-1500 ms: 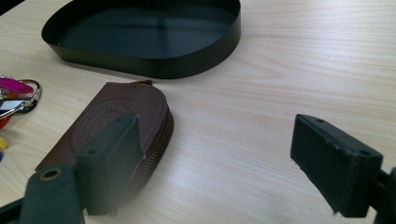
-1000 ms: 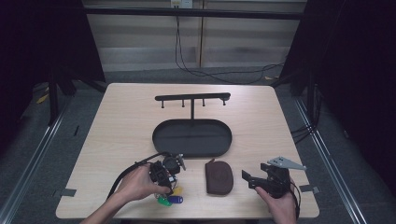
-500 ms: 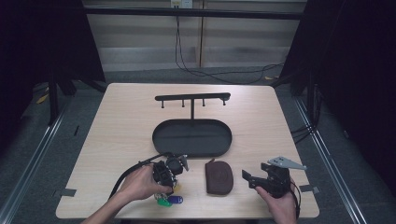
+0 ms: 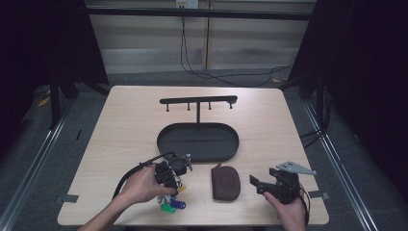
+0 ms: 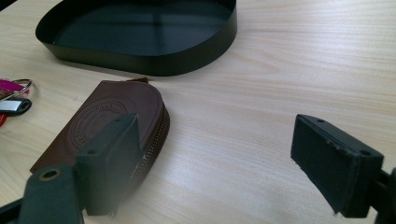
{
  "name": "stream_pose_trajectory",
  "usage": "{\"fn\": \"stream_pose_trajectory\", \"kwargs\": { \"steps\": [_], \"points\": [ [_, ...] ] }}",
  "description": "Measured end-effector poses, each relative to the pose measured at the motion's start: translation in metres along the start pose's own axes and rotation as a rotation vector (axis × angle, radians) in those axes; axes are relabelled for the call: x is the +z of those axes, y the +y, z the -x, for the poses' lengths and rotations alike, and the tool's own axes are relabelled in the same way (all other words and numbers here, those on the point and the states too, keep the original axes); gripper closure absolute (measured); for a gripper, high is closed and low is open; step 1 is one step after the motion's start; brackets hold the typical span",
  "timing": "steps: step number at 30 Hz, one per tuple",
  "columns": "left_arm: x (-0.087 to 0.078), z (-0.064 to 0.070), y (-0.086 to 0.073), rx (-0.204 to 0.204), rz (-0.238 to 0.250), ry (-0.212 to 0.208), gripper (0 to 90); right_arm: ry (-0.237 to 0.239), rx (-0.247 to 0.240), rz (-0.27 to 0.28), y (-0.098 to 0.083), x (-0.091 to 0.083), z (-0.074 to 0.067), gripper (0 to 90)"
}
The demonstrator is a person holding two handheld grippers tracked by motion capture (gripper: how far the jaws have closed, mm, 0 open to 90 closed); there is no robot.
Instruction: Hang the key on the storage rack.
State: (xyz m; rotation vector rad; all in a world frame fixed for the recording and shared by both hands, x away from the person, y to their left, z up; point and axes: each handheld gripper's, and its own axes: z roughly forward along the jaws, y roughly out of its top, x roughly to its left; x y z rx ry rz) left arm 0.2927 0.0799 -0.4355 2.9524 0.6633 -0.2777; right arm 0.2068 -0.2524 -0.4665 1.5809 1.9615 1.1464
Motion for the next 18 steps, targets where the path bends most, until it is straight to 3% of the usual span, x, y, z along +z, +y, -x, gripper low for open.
{"fn": "stream_pose_trajectory", "kwargs": {
  "steps": [3,10,13,18],
  "points": [
    [-0.004,0.001,-0.001,-0.006,0.008,-0.001,84.0,0.000,0.000,-0.001,0.000,0.000,0.000,16.1],
    [-0.019,0.000,-0.004,-0.019,0.014,0.041,84.2,0.001,-0.002,-0.004,0.000,0.000,0.000,16.1],
    [-0.028,-0.001,-0.006,-0.028,0.059,0.070,84.3,0.001,-0.003,-0.005,0.000,0.000,0.000,16.1],
    [-0.036,-0.004,-0.010,-0.025,0.061,0.086,84.5,-0.001,-0.005,-0.005,0.000,0.000,0.000,16.1]
  ]
}}
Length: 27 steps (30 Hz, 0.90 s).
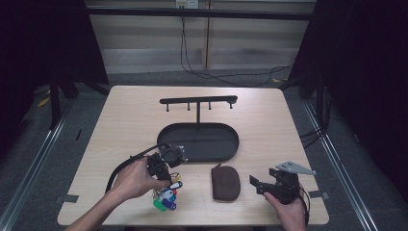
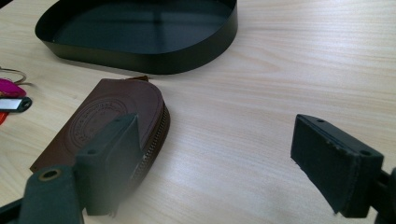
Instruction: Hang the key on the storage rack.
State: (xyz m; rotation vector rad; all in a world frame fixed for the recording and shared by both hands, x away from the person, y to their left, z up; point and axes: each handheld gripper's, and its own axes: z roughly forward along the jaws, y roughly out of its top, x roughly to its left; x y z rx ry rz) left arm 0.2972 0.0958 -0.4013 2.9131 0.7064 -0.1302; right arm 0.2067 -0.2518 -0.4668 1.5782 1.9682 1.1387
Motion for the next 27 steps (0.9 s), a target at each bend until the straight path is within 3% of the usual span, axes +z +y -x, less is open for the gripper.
{"fn": "stream_pose_trajectory", "kwargs": {
  "steps": [14,27],
  "points": [
    [-0.031,-0.014,-0.004,-0.041,0.000,0.021,84.9,-0.002,-0.003,0.003,0.000,-0.001,0.000,16.1],
    [-0.055,-0.019,0.001,-0.020,-0.012,0.033,84.9,-0.002,-0.005,0.003,0.000,-0.001,-0.001,16.2]
  ]
}}
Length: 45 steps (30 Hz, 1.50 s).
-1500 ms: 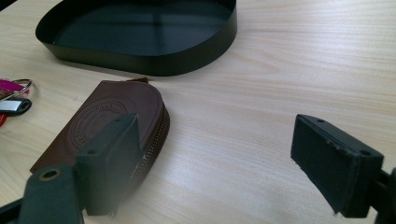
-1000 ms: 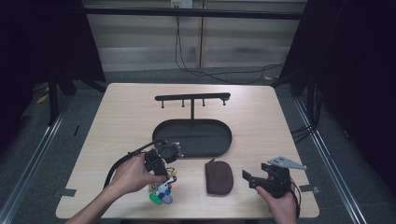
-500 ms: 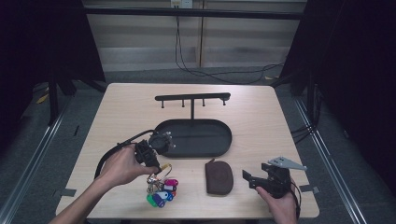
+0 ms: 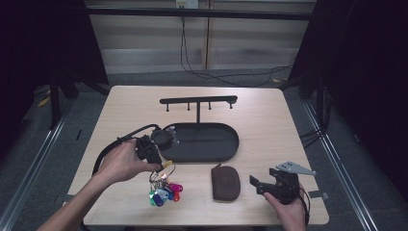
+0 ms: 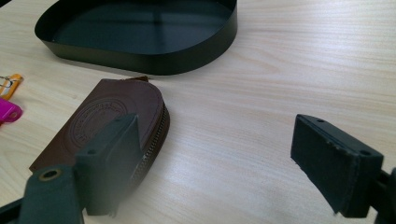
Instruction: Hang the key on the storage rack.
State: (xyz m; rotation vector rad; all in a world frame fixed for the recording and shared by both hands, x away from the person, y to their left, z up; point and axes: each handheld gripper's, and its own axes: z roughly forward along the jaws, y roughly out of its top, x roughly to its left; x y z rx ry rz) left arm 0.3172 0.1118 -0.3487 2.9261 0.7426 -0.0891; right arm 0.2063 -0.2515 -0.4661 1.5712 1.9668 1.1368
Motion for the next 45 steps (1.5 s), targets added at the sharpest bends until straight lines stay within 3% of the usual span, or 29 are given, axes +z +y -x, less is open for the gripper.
{"fn": "stream_pose_trajectory", "kwargs": {
  "steps": [7,10,22,30,40,45],
  "points": [
    [-0.013,-0.003,-0.001,-0.008,0.003,0.008,85.0,0.000,0.000,0.000,0.000,0.000,0.000,16.1],
    [-0.016,-0.003,0.001,-0.009,-0.021,0.019,85.0,-0.003,0.000,0.000,0.000,0.000,0.000,16.1],
    [-0.041,-0.012,0.006,-0.020,0.003,-0.012,85.0,-0.002,0.000,0.001,0.000,0.000,0.000,16.1],
    [-0.062,-0.012,0.009,-0.024,0.005,0.026,85.1,-0.001,0.001,0.001,0.000,0.000,0.000,16.1],
    [-0.076,-0.026,0.016,-0.035,0.019,0.004,85.1,-0.002,0.001,0.002,0.000,0.000,0.000,16.1],
    [-0.084,-0.032,0.020,-0.048,0.017,0.018,85.1,-0.001,-0.002,-0.001,0.001,0.001,0.002,16.1]
  ]
}}
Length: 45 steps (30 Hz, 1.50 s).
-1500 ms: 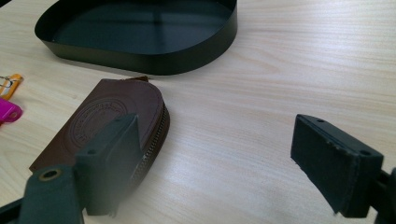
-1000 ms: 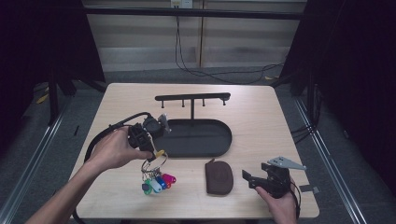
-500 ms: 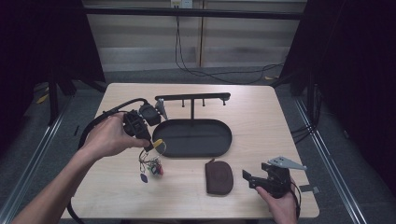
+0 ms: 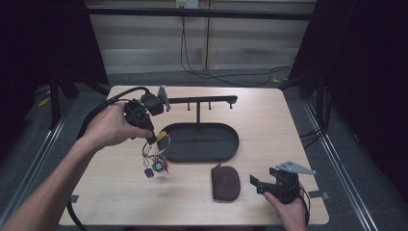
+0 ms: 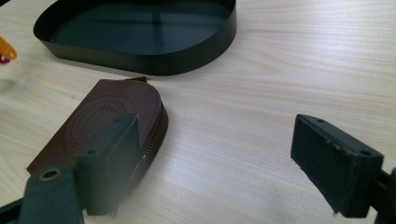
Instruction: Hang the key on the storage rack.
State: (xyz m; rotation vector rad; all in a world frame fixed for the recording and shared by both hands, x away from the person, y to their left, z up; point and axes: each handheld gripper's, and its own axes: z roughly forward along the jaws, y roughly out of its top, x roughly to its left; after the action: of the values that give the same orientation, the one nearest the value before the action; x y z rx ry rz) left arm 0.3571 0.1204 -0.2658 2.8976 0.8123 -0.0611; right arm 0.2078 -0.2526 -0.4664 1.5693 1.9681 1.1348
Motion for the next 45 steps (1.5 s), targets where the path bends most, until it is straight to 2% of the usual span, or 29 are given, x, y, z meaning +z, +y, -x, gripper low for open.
{"fn": "stream_pose_trajectory", "kwargs": {
  "steps": [3,8,15,28,39,45],
  "points": [
    [-0.004,-0.003,0.004,-0.010,-0.003,0.016,85.1,0.000,0.001,0.001,0.000,0.000,0.000,16.1],
    [-0.005,-0.015,0.012,-0.043,0.010,-0.004,85.1,0.000,0.000,-0.001,0.000,0.000,0.000,16.1],
    [-0.009,-0.021,0.023,-0.034,0.002,0.013,85.1,0.000,0.002,0.010,0.000,-0.001,0.001,16.1],
    [-0.017,-0.033,0.043,-0.055,0.006,0.038,85.2,0.003,-0.007,0.001,0.000,0.000,0.000,16.1],
    [-0.008,-0.052,0.061,-0.087,0.006,0.037,85.1,0.004,-0.014,0.000,0.000,0.000,-0.001,16.1],
    [0.000,-0.062,0.065,-0.102,0.001,0.039,85.1,0.006,-0.022,0.001,0.000,0.000,-0.002,16.1]
  ]
}}
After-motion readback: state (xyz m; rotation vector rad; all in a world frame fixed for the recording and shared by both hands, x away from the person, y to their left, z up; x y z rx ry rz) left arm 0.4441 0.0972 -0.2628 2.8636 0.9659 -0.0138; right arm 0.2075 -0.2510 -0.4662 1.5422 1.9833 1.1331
